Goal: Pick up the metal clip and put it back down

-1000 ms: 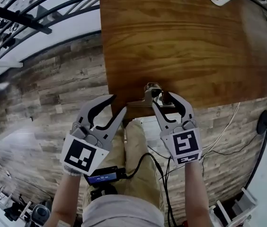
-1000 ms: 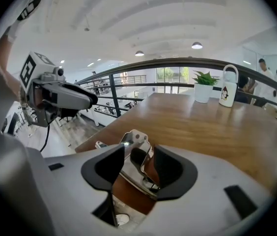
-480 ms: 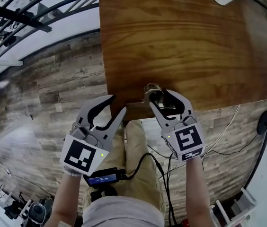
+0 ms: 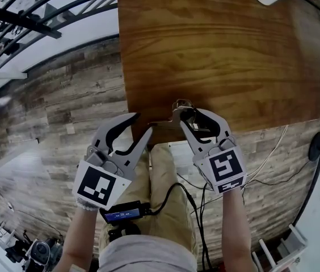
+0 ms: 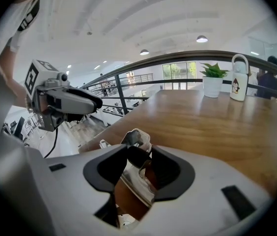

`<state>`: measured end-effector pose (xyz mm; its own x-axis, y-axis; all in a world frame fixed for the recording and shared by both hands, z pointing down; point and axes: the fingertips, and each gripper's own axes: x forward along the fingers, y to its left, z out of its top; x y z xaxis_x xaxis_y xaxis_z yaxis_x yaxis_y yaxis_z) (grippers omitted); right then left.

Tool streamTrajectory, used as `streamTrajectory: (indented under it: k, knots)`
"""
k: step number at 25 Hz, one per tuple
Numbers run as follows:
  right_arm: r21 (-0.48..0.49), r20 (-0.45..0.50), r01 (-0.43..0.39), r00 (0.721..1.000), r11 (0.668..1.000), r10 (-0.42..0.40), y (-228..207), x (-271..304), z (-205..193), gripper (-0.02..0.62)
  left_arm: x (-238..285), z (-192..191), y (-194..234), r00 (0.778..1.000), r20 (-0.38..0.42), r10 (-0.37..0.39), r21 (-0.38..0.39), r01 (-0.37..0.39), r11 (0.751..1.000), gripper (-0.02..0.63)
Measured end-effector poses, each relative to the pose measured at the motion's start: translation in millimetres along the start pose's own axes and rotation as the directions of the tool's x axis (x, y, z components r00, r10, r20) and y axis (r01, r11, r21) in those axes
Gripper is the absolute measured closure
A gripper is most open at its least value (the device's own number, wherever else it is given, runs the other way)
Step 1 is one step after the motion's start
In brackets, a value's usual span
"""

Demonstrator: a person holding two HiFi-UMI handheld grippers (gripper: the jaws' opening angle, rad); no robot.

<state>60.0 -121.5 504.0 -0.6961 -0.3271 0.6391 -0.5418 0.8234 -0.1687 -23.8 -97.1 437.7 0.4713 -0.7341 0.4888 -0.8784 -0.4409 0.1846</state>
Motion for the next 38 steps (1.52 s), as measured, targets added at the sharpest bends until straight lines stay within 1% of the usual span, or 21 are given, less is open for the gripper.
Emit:
streamTrajectory:
  k: [7, 18, 26, 30, 36, 38]
  knots:
    - [0.027, 0.014, 0.021, 1.000, 0.999, -0.021, -0.6, -3.7, 3.1, 0.471, -0.5, 0.1, -0.5, 1.000, -0.001, -0.004, 0.003, 0.004, 1.000, 0.482]
    - [0.063, 0.038, 0.033, 0.999, 0.998, -0.035, 0.2, -5.2, 9.6, 0.526, 3.0, -2.5, 3.7, 1.000, -0.005, -0.020, -0.020, 0.019, 1.000, 0.482]
    - [0.097, 0.068, 0.016, 0.997, 0.995, -0.023, 2.7, -2.2, 15.2, 0.548, 10.8, -6.7, 8.7, 0.999, -0.017, -0.043, -0.034, 0.042, 0.999, 0.483]
    - [0.114, 0.091, 0.014, 0.996, 0.993, -0.025, 4.3, -3.6, 18.8, 0.554, 13.3, -6.8, 7.0, 0.998, -0.018, -0.054, -0.021, 0.054, 0.998, 0.483]
    - [0.132, 0.119, 0.021, 0.992, 0.991, -0.037, 8.0, -6.7, 23.3, 0.560, 14.6, -11.8, 8.9, 0.997, -0.016, -0.076, -0.044, 0.075, 0.996, 0.483]
    - [0.137, 0.129, 0.020, 0.991, 0.990, -0.038, 8.2, -7.9, 25.0, 0.561, 16.6, -13.4, 10.5, 0.996, -0.016, -0.085, -0.066, 0.083, 0.994, 0.483]
